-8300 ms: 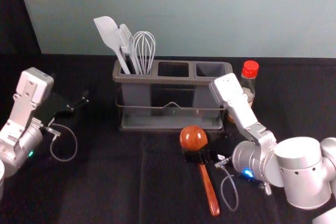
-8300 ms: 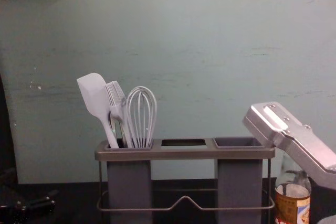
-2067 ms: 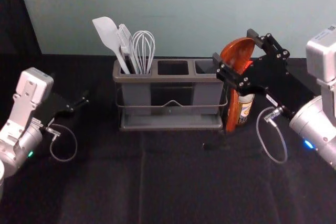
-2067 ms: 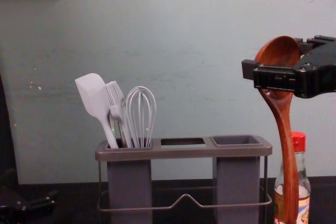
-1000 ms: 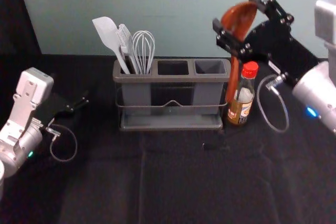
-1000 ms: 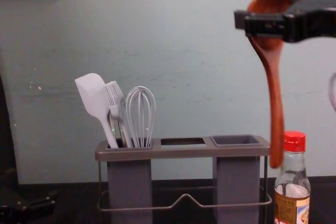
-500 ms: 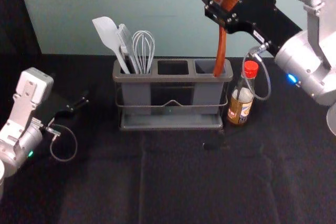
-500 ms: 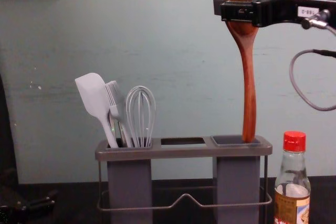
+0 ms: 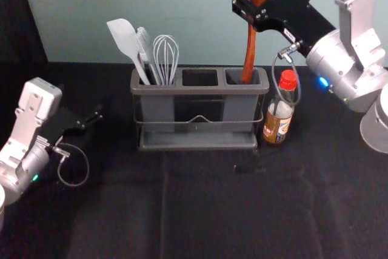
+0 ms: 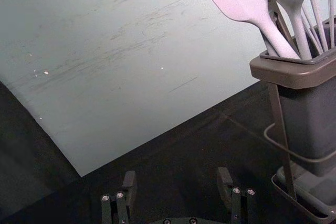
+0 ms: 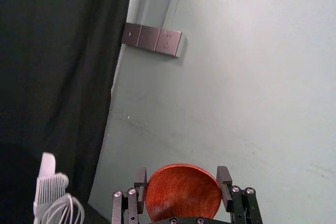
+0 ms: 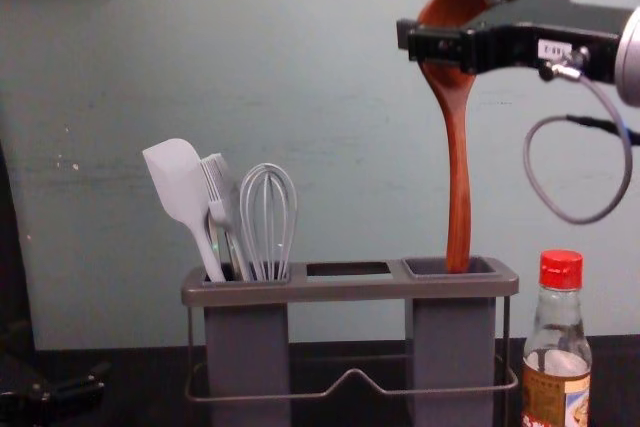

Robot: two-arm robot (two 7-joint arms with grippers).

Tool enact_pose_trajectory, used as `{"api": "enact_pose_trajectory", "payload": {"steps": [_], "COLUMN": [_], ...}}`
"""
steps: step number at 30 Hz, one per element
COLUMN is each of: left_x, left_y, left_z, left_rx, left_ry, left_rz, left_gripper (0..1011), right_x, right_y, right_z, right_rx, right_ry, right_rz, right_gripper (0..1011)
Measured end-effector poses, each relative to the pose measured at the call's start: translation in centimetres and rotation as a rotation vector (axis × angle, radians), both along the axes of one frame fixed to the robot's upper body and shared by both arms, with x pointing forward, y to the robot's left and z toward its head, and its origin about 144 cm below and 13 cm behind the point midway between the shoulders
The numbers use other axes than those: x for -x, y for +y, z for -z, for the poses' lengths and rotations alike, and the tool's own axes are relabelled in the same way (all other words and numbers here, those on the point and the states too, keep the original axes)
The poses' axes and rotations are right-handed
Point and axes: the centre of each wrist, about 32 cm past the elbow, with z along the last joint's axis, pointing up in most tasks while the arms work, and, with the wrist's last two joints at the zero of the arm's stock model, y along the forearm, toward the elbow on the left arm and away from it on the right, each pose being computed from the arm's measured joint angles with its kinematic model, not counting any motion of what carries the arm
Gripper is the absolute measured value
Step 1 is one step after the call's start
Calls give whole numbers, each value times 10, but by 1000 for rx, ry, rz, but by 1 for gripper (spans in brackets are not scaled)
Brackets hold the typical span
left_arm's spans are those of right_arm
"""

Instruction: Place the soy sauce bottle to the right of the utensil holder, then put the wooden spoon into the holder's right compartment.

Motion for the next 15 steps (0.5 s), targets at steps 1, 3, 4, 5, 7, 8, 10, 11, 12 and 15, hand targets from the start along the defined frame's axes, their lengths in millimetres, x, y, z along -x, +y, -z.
{"api": "enact_pose_trajectory", "payload": {"steps": [1, 3, 4, 5, 7, 8, 10, 11, 12, 15], "left_x": [0, 0, 0, 0, 0, 0, 0, 0, 0, 0], "left_y": [0, 0, 0, 0, 0, 0, 0, 0, 0, 0], "left_z": [0, 0, 0, 0, 0, 0, 0, 0, 0, 0], "left_rx": [0, 0, 0, 0, 0, 0, 0, 0, 0, 0], "left_ry": [0, 0, 0, 0, 0, 0, 0, 0, 0, 0], "left_rz": [0, 0, 0, 0, 0, 0, 0, 0, 0, 0], "left_gripper": [1005, 1005, 1005, 1005, 1005, 1005, 1005, 1005, 1005, 1005], "right_x": [0, -1, -2, -2, -4, -4, -6, -6, -6, -8], "right_y": [0, 0, 1, 1, 2, 2, 2, 3, 3, 3], "right_z": [2, 8, 10, 13, 20, 23, 31, 33, 36, 45], "right_rx": [2, 8, 12, 15, 31, 37, 60, 67, 74, 95], "right_ry": [3, 12, 16, 21, 34, 39, 53, 56, 60, 74], "right_rz": [0, 0, 0, 1, 1, 1, 3, 3, 3, 4], "right_gripper": [836, 836, 836, 837, 837, 837, 836, 836, 837, 837]}}
